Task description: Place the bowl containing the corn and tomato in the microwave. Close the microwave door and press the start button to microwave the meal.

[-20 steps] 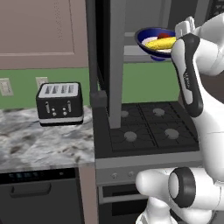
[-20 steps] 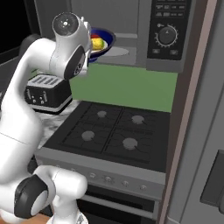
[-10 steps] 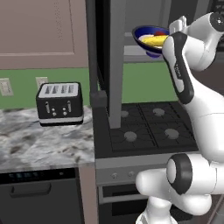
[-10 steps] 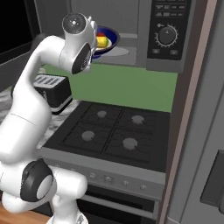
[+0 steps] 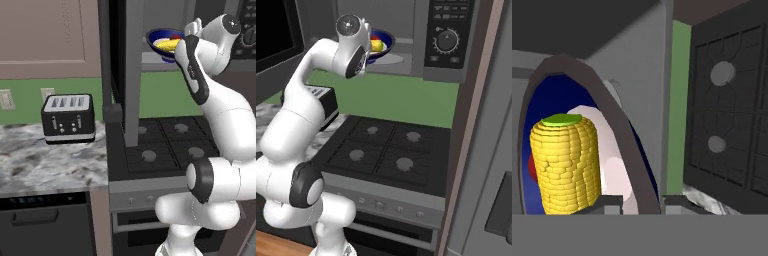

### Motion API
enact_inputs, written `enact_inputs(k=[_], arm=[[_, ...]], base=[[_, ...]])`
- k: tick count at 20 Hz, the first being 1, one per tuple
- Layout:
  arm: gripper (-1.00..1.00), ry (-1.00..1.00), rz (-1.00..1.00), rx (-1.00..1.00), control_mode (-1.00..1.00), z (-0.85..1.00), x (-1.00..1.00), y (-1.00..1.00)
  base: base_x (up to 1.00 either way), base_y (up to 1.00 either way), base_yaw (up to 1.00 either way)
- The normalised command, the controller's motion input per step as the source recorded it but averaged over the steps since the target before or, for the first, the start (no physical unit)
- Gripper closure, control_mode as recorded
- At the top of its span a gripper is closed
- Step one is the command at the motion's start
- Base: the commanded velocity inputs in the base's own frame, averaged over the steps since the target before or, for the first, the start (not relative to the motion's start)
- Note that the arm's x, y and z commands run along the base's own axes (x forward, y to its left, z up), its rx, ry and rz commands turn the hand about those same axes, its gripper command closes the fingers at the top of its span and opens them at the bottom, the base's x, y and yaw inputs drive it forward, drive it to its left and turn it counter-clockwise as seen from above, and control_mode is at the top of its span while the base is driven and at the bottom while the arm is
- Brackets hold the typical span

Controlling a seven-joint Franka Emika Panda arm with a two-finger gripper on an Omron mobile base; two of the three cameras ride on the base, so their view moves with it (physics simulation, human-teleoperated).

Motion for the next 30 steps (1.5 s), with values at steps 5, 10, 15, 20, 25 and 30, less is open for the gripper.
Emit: enact_inputs(k=[5, 10, 15, 20, 25, 30], arm=[[1.0, 0.1, 0.0, -0.11, -1.0, 0.0, 0.58, 0.01], [1.0, 0.08, 0.0, -0.07, -1.0, -0.02, 0.55, 0.01], [1.0, 0.01, 0.0, 0.0, -1.0, -0.12, 0.57, 0.0], [1.0, 0.0, 0.0, 0.0, -1.0, -0.43, 0.45, 0.0], [-1.0, 0.0, 0.0, 0.0, -1.0, -0.4, 0.46, 0.02], [-1.0, -0.04, 0.0, 0.0, -1.0, -0.21, 0.11, 0.0]], base=[[0.0, 0.0, 0.0], [0.0, 0.0, 0.0], [0.0, 0.0, 0.0], [0.0, 0.0, 0.0], [0.0, 0.0, 0.0], [0.0, 0.0, 0.0]])
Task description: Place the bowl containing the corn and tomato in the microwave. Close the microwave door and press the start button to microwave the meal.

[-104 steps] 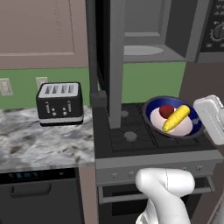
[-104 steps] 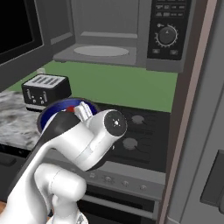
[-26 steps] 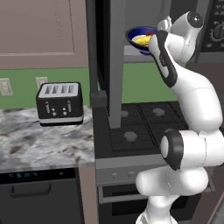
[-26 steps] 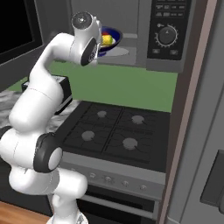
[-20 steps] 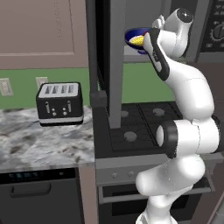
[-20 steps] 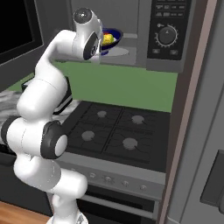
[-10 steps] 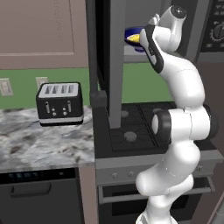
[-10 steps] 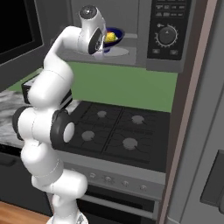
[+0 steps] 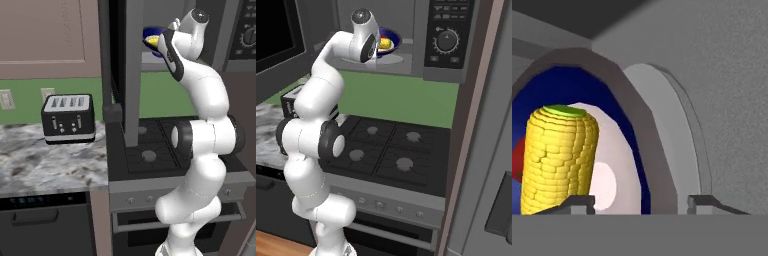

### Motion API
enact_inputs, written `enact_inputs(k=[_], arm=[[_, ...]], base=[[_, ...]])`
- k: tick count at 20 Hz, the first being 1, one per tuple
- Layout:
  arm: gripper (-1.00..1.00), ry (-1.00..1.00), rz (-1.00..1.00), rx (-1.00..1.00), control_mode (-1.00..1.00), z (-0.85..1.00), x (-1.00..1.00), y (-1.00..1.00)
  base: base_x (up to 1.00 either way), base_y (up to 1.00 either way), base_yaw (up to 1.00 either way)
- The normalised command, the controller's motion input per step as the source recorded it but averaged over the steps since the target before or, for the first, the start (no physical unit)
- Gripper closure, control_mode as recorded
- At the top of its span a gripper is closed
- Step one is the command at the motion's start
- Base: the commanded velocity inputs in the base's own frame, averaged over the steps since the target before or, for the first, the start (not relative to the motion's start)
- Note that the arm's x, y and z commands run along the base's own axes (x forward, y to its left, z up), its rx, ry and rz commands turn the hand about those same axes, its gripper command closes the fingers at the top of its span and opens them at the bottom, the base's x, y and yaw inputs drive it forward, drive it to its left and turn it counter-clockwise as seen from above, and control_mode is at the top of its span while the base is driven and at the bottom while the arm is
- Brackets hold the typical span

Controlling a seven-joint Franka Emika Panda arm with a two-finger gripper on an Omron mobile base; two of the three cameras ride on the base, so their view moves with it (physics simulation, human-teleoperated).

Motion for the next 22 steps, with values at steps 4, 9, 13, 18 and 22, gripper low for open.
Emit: enact_inputs(k=[4, 9, 13, 18, 22], arm=[[-1.0, -0.07, 0.02, 0.0, -1.0, 0.0, -0.32, 0.0], [-1.0, -0.06, 0.06, -0.02, -1.0, 0.06, -0.69, 0.0], [-1.0, -0.04, 0.08, -0.08, -1.0, 0.0, -0.92, 0.0], [-1.0, -0.05, 0.12, -0.17, -1.0, 0.11, -1.0, 0.0], [-1.0, -0.08, 0.19, -0.32, -1.0, 0.4, -1.0, 0.0]], base=[[0.0, 0.0, 0.0], [0.0, 0.0, 0.0], [0.0, 0.0, 0.0], [0.0, 0.0, 0.0], [0.0, 0.0, 0.0]])
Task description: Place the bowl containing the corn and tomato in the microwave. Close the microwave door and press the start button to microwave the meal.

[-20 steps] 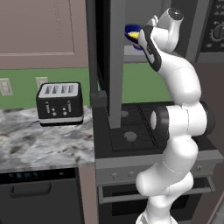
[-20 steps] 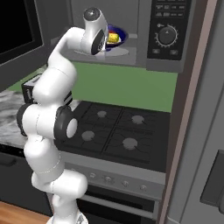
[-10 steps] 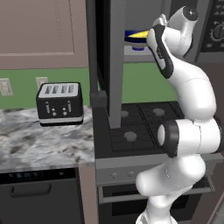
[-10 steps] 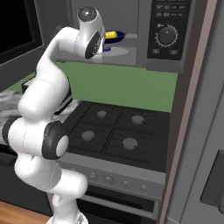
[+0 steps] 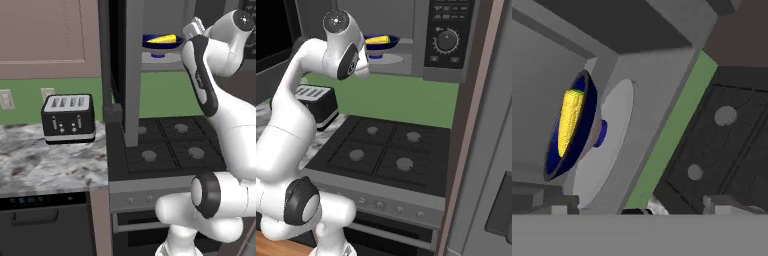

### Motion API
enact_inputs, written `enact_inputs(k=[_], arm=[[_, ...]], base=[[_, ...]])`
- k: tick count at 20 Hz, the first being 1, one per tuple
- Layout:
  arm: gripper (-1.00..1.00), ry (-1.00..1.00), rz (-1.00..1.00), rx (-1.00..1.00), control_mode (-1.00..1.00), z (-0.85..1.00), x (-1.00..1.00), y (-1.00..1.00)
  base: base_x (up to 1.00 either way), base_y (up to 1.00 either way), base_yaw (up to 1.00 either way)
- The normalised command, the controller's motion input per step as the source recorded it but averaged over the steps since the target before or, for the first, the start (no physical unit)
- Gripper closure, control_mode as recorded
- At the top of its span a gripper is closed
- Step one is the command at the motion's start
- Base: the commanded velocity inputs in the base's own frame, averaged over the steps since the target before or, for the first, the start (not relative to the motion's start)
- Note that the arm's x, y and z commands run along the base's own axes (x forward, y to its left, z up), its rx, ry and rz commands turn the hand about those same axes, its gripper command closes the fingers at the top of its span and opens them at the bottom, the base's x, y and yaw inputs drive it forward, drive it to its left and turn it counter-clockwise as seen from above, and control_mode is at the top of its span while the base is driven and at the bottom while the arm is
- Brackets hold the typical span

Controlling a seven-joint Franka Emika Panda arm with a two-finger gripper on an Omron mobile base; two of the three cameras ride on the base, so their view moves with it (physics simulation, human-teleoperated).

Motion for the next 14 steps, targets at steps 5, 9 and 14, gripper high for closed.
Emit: enact_inputs(k=[5, 9, 14], arm=[[-1.0, -0.01, 0.24, -0.38, -1.0, 0.24, -1.0, 0.0], [-1.0, 0.0, 0.27, -0.41, -1.0, 0.19, -1.0, 0.0], [-1.0, 0.0, 0.28, -0.43, -1.0, 0.13, -1.0, 0.0]], base=[[0.0, 0.0, 0.0], [0.0, 0.0, 0.0], [0.0, 0.0, 0.0]])
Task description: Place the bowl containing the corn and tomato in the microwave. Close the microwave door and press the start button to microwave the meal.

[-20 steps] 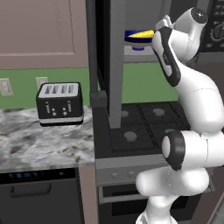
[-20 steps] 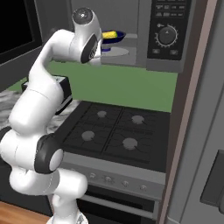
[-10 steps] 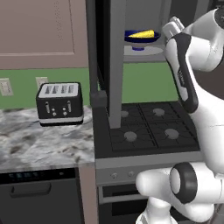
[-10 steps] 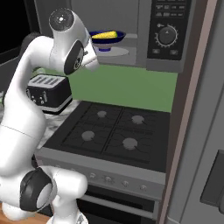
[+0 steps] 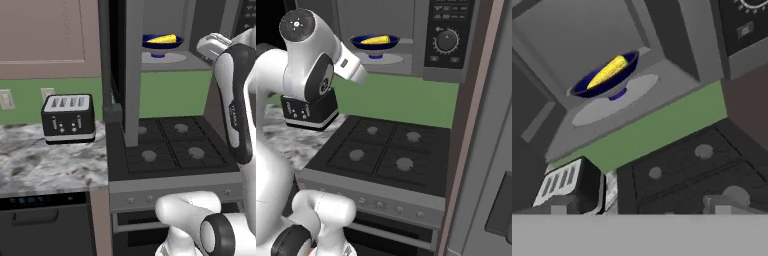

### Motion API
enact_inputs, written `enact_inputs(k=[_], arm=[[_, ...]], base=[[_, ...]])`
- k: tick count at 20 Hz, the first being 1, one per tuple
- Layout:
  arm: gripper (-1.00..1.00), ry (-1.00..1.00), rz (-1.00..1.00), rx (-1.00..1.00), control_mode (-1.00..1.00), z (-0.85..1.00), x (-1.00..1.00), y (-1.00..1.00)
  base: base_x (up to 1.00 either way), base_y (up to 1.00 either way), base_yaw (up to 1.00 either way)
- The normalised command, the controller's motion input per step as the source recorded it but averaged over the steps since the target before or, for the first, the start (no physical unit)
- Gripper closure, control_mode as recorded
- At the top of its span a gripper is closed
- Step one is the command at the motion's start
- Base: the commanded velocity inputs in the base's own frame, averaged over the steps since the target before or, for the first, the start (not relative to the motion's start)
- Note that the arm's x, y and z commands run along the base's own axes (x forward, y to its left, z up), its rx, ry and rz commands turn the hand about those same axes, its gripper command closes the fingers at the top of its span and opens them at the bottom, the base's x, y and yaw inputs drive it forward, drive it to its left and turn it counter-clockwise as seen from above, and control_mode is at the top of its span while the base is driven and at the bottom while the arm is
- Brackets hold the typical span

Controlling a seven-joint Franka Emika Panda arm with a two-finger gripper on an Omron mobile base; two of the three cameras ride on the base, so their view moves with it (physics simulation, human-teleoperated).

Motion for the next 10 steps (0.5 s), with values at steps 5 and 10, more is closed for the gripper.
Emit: enact_inputs(k=[5, 10], arm=[[-1.0, 0.0, 0.26, -0.47, -1.0, 0.1, -1.0, 0.02], [-1.0, 0.0, 0.24, -0.49, -1.0, 0.08, -1.0, 0.27]], base=[[0.0, 0.0, 0.0], [0.0, 0.0, 0.0]])
